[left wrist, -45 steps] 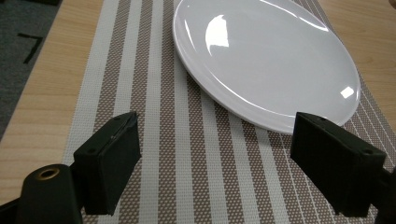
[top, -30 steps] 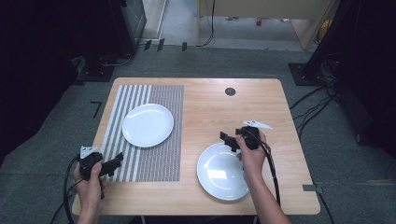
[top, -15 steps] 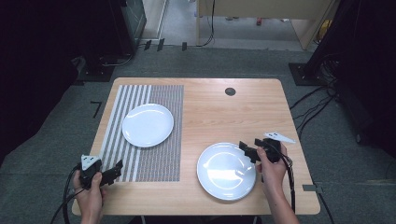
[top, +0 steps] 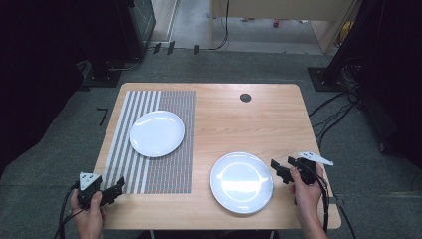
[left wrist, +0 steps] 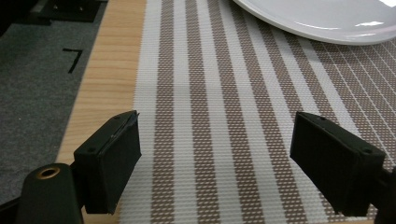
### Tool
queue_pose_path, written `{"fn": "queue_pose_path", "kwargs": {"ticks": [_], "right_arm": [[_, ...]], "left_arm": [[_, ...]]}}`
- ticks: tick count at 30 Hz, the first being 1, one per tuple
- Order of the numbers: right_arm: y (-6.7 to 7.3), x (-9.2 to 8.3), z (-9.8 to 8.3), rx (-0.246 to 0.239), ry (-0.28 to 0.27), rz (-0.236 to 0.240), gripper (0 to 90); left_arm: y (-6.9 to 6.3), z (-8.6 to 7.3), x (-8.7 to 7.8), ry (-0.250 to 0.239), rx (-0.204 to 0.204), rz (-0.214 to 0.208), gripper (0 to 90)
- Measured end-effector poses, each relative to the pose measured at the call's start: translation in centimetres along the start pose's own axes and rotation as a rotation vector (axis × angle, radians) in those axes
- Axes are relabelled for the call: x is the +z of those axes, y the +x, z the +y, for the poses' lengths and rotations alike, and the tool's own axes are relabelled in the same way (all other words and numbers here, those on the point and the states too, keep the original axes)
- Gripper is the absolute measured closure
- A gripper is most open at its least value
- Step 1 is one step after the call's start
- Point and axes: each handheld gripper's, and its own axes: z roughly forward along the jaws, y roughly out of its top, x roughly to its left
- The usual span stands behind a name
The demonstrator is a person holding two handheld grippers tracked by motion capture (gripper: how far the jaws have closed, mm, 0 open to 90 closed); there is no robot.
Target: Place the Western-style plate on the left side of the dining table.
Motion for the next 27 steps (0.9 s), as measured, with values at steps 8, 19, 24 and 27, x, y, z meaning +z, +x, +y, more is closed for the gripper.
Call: {"fn": "queue_pose_path", "kwargs": {"ticks": [8, 19, 24, 27], "right_arm": [[-1.5, -1.4, -1.2, 0.007, 0.007, -0.032, 21.3], [-3.6, -3.3, -3.0, 0.012, 0.019, -0.088, 20.7], [-4.0, -3.9, -3.5, 0.003, 0.019, -0.104, 20.4], [-4.4, -4.3, -4.0, -0.001, 0.029, -0.121, 20.2]], "left_arm": [[0.9, -0.8, -0.3, 0.022, 0.008, 0.01, 16.4], [0.8, -1.4, -0.5, 0.042, 0.051, 0.021, 16.4], [0.8, -1.5, -0.6, 0.048, 0.06, 0.03, 16.4], [0.8, -1.7, -0.6, 0.054, 0.068, 0.035, 16.4]]}}
